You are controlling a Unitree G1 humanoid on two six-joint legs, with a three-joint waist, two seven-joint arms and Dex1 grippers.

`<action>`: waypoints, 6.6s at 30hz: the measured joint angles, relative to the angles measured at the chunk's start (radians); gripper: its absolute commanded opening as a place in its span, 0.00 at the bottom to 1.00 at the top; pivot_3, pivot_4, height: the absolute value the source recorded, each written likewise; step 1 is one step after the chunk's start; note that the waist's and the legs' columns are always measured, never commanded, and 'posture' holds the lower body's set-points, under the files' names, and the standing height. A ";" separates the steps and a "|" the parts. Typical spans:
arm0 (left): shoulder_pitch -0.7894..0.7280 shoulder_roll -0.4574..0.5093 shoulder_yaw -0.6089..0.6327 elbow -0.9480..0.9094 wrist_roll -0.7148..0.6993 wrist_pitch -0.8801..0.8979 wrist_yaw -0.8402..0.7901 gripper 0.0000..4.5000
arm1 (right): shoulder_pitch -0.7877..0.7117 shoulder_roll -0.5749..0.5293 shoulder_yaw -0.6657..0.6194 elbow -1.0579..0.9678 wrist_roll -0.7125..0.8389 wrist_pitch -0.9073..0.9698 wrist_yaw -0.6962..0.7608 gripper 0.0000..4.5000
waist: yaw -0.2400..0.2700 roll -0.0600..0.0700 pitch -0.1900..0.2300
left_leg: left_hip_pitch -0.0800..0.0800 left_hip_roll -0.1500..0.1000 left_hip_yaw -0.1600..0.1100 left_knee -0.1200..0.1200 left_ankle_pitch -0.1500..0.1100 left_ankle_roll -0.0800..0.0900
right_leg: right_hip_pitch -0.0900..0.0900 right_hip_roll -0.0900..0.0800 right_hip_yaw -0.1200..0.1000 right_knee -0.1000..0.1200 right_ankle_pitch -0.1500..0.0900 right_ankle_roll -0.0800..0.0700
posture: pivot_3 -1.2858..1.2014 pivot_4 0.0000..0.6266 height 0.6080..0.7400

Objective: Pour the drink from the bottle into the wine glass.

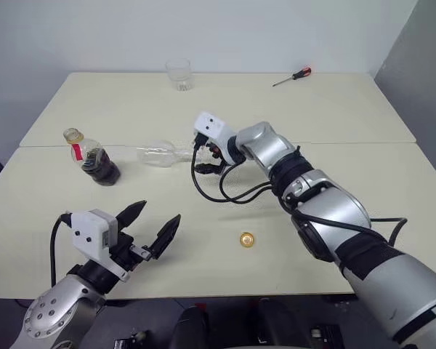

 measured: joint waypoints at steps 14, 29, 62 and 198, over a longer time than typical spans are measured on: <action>-0.001 0.000 -0.018 0.000 0.000 0.000 0.002 1.00 | -0.037 0.055 -0.023 0.010 0.005 -0.047 -0.066 0.99 | 0.000 0.000 0.000 | 0.000 0.000 0.000 0.000 0.000 0.000 | 0.000 0.000 0.000 0.000 0.000 0.000 | 0.52 0.24 1.00; 0.007 -0.001 -0.020 0.000 0.004 0.000 0.003 1.00 | 0.015 0.106 0.108 0.087 -0.156 -0.256 -0.163 0.99 | 0.000 0.000 0.000 | 0.000 0.000 0.000 0.000 0.000 0.000 | 0.000 0.000 0.000 0.000 0.000 0.000 | 0.52 0.24 1.00; -0.035 0.001 -0.030 0.011 0.009 0.004 0.022 1.00 | 0.075 0.120 0.192 0.099 -0.277 -0.373 -0.195 0.03 | 0.000 0.000 0.000 | 0.000 0.000 -0.001 0.000 0.000 0.000 | 0.000 0.000 0.000 0.001 0.000 0.000 | 0.52 0.24 1.00; -0.060 0.093 -0.088 0.078 -0.063 0.040 -0.176 1.00 | 0.404 -0.469 0.277 -0.686 -0.113 -0.116 0.358 0.71 | 0.024 -0.001 -0.001 | 0.004 0.000 -0.001 0.001 0.000 0.000 | 0.007 -0.001 -0.001 -0.005 0.001 0.002 | 0.52 0.24 1.00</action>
